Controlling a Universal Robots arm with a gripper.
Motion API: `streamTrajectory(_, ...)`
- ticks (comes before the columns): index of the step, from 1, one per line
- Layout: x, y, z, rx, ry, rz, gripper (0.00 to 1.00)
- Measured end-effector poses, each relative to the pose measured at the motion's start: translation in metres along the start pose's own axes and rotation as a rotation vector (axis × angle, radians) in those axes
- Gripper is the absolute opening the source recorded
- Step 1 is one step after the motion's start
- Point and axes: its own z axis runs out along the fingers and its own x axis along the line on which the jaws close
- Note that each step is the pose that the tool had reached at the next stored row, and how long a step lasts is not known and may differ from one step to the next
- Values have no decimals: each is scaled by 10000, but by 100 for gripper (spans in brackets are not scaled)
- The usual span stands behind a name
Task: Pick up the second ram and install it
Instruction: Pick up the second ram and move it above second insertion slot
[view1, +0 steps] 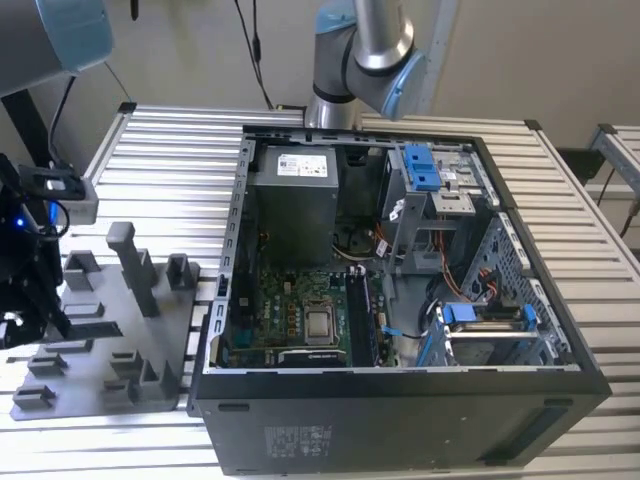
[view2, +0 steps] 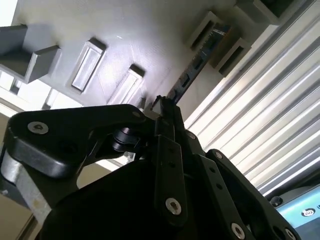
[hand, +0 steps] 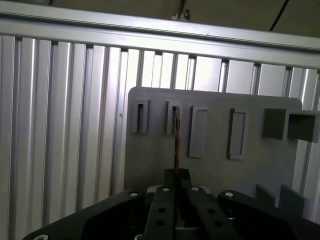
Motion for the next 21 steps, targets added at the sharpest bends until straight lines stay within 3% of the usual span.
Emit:
streamTrajectory(10, -9, 4, -220, 1, -2, 46, 15)
streamTrajectory(21, -14, 6, -378, 0, -4, 47, 14)
